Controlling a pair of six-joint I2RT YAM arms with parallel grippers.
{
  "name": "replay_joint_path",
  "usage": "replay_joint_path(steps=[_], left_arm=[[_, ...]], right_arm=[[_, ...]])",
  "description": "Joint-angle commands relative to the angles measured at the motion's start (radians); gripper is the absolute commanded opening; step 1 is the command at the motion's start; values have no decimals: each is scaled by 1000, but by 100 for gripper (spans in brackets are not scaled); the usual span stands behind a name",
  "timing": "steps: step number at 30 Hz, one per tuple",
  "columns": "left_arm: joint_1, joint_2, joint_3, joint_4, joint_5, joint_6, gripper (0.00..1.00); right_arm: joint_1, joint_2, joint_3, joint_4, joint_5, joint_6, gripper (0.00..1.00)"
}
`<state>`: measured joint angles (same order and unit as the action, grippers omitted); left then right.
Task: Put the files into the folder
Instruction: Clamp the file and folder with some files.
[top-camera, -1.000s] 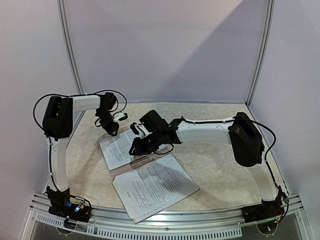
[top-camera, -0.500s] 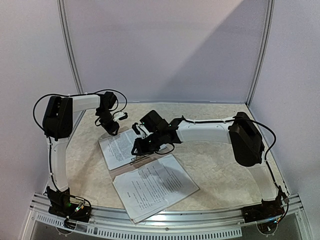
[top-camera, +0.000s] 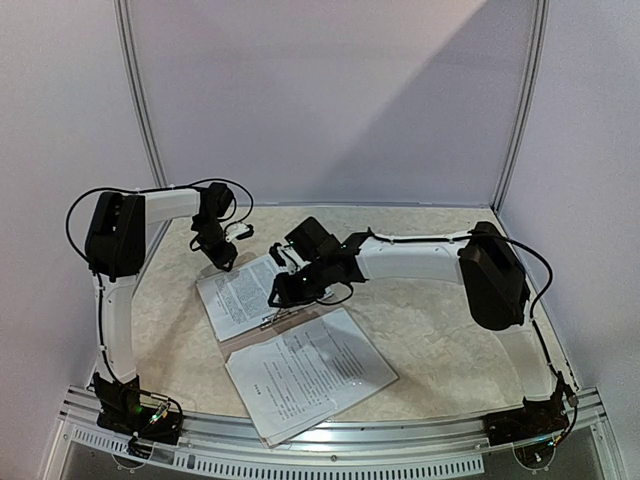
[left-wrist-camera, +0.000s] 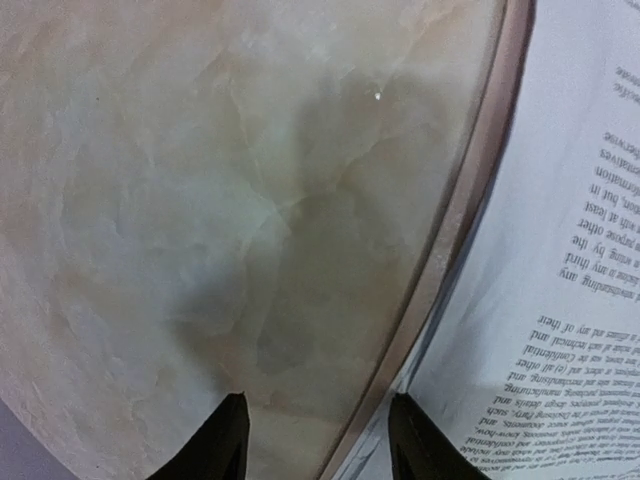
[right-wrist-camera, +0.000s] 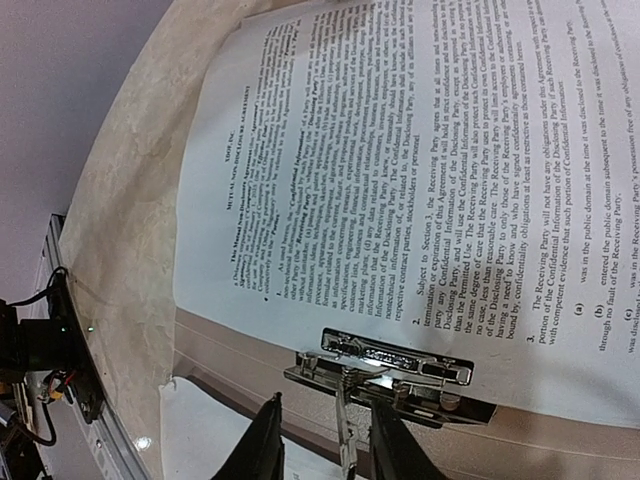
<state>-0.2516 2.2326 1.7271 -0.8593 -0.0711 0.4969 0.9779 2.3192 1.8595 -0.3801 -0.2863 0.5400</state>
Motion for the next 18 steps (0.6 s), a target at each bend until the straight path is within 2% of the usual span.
replay_joint_path(steps=[1,13,18], left_arm=[[-5,-52,36,-19,20,2,50],[-8,10,138,-50,52,-25,50],[-21,-50,115,-84,110,-30,49]], right_arm=[[-10,-62,0,-32,28,-24,30],[-23,-98,-25,-48,51,-37,28],[-27,-99,-29,-67,53,-39,18]])
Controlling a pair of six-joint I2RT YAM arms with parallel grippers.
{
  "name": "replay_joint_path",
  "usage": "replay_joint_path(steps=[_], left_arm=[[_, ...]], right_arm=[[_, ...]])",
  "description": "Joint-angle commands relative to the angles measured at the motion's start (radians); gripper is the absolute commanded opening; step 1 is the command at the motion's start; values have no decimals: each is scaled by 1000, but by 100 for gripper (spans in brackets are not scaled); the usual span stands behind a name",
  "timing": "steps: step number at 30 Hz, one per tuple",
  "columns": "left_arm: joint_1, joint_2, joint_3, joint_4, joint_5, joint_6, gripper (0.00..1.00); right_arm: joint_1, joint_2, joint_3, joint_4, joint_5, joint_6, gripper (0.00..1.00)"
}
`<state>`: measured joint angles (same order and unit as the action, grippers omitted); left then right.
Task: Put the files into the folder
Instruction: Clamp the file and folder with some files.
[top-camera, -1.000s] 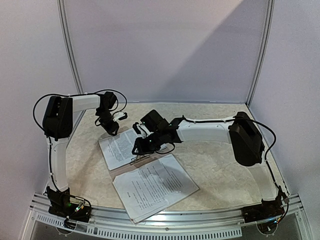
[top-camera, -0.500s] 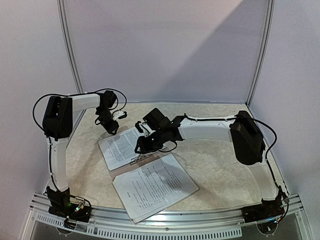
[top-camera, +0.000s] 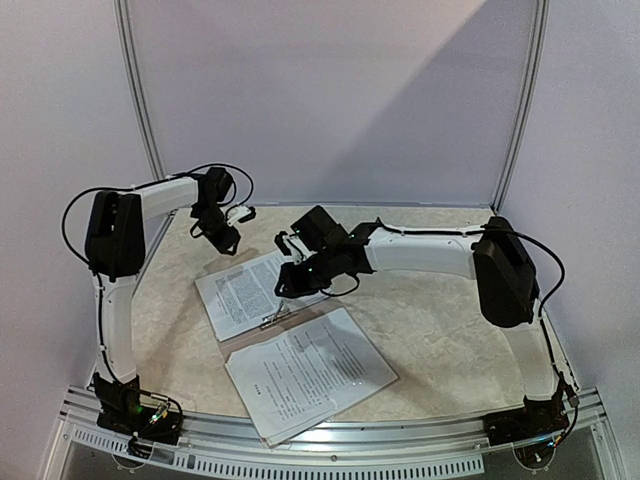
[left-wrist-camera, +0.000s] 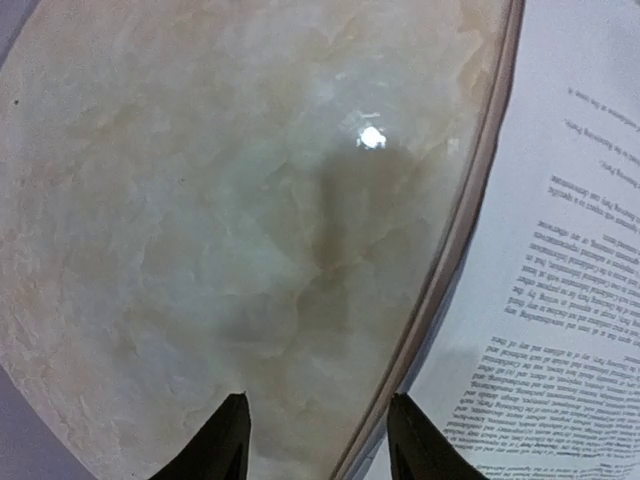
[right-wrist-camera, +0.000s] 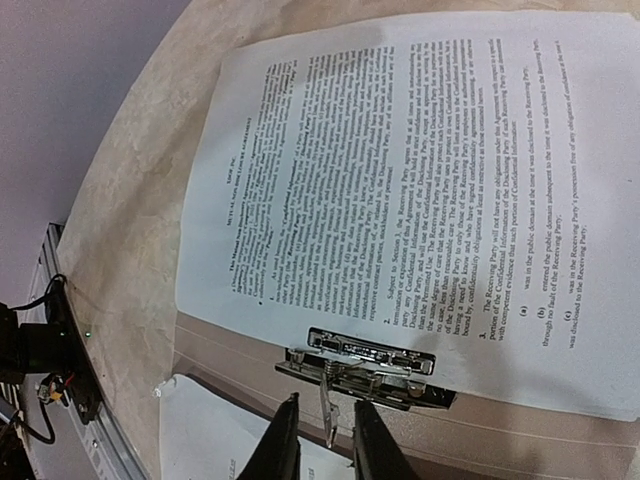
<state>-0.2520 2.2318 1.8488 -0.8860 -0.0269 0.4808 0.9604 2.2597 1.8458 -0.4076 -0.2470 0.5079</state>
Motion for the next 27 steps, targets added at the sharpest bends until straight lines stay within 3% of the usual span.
replay_joint_path(steps=[1,7,16,27], left_arm=[[-25,-71,-20,-64,81,-15,49],[-81,-191,-159,-91,139,-28,47],[-139,-235,-287,-97,177,-45,46],[-182,-254,-349,-103,177,-61,45]], right_arm=[[-10,-39,-16,-37,6,-6,17],[-10,-34,-33,-34,-24,-6,25],[-9,10,-10,-51,-40,-3,10],[-9,17,-14,-61,-34,-7,7]])
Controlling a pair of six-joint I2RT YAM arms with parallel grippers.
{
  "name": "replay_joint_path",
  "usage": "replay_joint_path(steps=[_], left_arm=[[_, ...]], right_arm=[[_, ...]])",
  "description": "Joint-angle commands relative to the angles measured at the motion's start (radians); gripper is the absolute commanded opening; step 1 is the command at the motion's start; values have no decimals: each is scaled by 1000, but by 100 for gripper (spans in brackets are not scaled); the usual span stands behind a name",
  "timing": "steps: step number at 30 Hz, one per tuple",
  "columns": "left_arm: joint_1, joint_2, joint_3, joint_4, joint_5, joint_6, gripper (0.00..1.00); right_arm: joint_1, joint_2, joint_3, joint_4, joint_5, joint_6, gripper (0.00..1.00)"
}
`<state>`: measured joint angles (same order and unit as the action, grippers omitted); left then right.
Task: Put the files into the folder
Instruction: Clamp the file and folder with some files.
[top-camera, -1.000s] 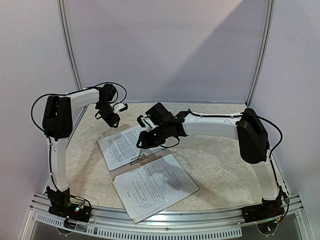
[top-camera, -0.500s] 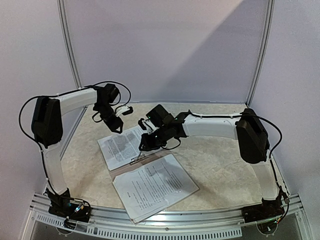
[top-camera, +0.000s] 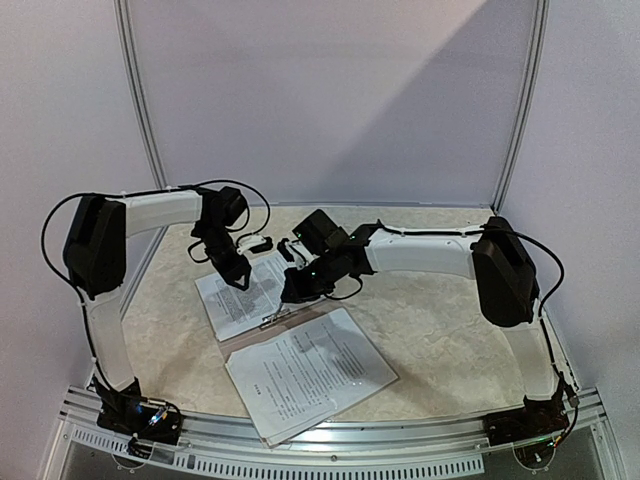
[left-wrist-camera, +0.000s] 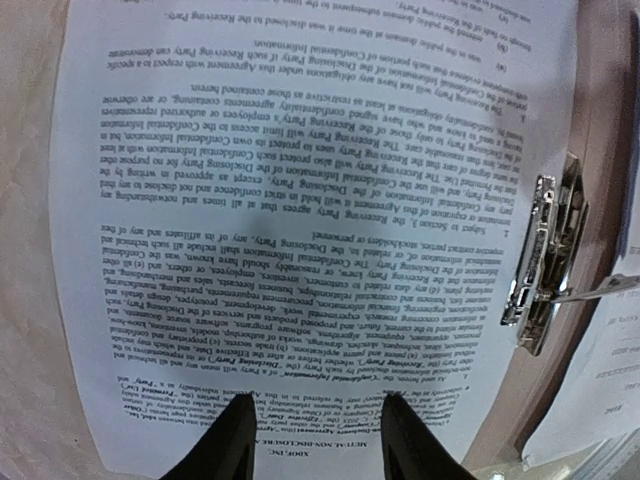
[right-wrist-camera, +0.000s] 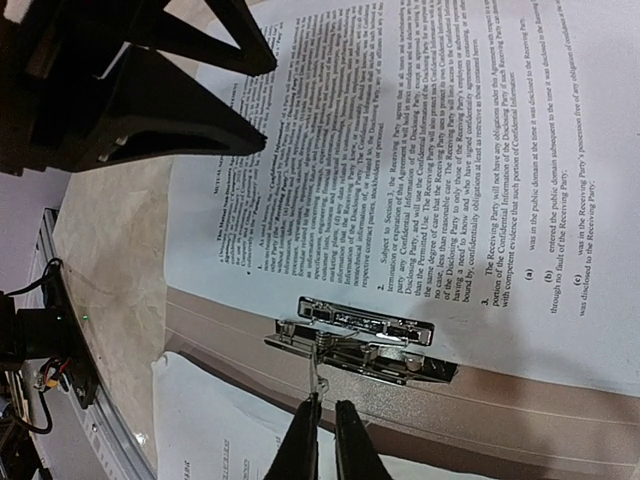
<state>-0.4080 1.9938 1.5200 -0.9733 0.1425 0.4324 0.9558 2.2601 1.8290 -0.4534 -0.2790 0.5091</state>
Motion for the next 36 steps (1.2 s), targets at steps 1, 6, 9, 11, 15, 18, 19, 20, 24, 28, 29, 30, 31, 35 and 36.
replay_joint_path(steps=[1,6,9,11,15,18,19,20,24,28,29,30,31,35,36], left_arm=[[-28,-19,-23,-16,6,-12,45],[-34,-19,-43,-10,11,-19,44],[-36,-11,-54,-4,12,-23,44],[-37,-12,-58,-2,16,-25,44],[-38,-13,-63,2,16,-26,44],[-39,-11,-65,4,17,-26,44],[-39,-10,-66,6,17,-26,43],[-40,-7,-68,6,18,-26,43],[-42,4,-72,6,19,-24,44],[-42,17,-73,10,20,-25,43],[-43,20,-73,11,20,-25,43],[-44,21,-73,11,21,-26,43],[-43,24,-73,12,21,-25,43],[-47,32,-81,14,22,-26,43],[-46,35,-82,14,23,-26,43]], right_arm=[[-6,19,4,-15,-3,-8,8],[-7,15,7,-9,-6,-10,10],[-6,16,9,-7,-17,-8,10],[-5,15,8,1,-33,-9,13],[-4,-5,6,17,-34,-9,16],[-5,-7,5,21,-31,-12,13],[-5,-4,6,19,-31,-11,12],[-5,5,7,15,-31,-9,12],[-5,30,8,13,-40,-3,11],[-6,42,11,4,-40,-3,9],[-5,46,11,2,-37,-4,9],[-6,47,12,-3,-37,-6,8],[-5,48,10,-5,-37,-7,7],[-5,54,7,-18,-23,-11,4],[-5,56,6,-22,-19,-13,4]])
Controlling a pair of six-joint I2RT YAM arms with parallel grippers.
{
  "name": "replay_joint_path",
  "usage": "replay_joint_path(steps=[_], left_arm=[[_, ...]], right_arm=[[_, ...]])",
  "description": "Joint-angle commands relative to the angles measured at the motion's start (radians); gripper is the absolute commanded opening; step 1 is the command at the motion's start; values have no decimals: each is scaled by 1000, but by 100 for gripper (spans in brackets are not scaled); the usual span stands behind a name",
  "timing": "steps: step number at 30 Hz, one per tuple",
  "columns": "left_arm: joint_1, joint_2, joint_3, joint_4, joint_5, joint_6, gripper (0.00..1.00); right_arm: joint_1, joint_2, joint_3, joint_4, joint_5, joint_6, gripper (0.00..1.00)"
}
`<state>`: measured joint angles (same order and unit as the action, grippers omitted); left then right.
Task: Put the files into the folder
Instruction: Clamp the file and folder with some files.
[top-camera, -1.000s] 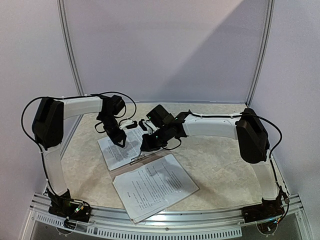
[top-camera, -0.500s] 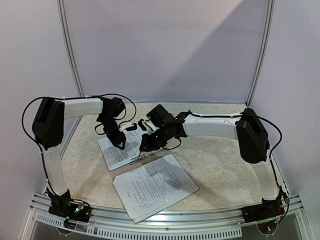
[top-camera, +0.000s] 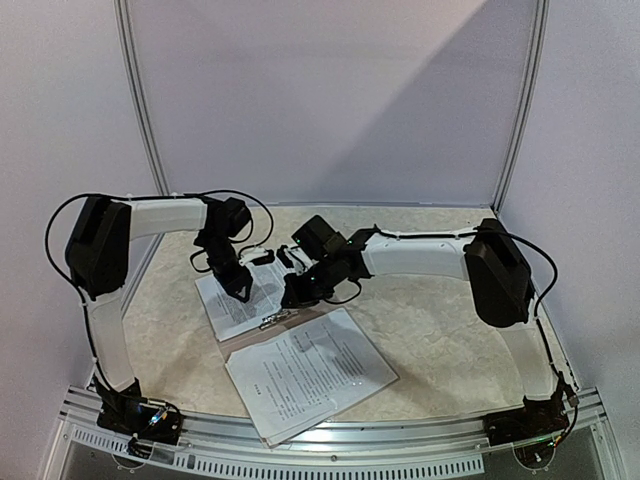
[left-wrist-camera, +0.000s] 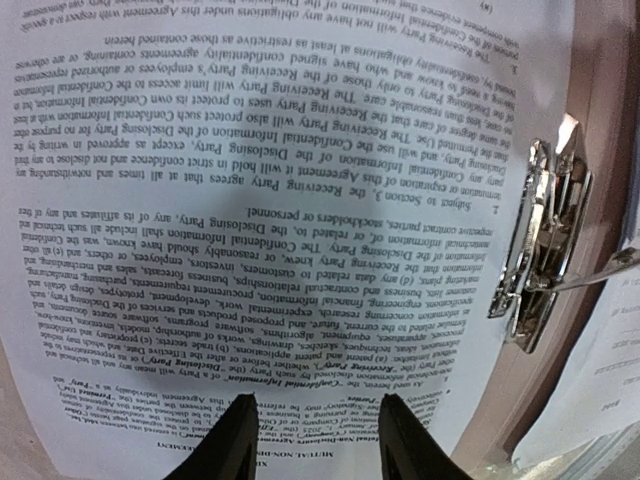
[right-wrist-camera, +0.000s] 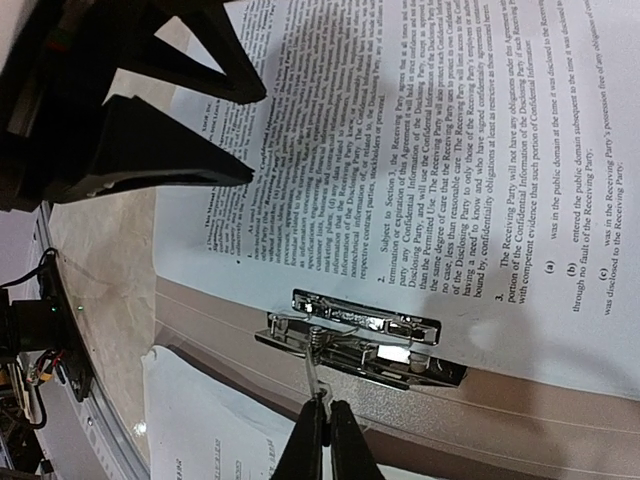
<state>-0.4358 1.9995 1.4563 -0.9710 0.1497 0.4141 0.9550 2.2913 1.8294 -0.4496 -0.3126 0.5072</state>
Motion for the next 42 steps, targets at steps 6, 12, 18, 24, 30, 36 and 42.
replay_joint_path(steps=[6,12,18,24,30,36,42], left_arm=[[-20,46,-32,25,-5,-4,43],[-23,64,-44,33,-11,0,42],[-23,74,-54,31,-1,-4,42],[-25,76,-60,33,4,-7,42],[-32,89,-67,33,1,-7,41],[-37,97,-74,32,4,-8,41],[-43,102,-73,31,5,-7,41]], right_arm=[[-12,38,3,-38,21,-25,4],[-26,46,-39,-14,12,-32,4],[-37,44,-87,27,3,-33,5],[-42,59,-113,55,-6,-32,5],[-51,80,-137,77,-14,-21,5],[-55,82,-164,90,-16,-18,5],[-56,99,-186,101,-14,-14,5]])
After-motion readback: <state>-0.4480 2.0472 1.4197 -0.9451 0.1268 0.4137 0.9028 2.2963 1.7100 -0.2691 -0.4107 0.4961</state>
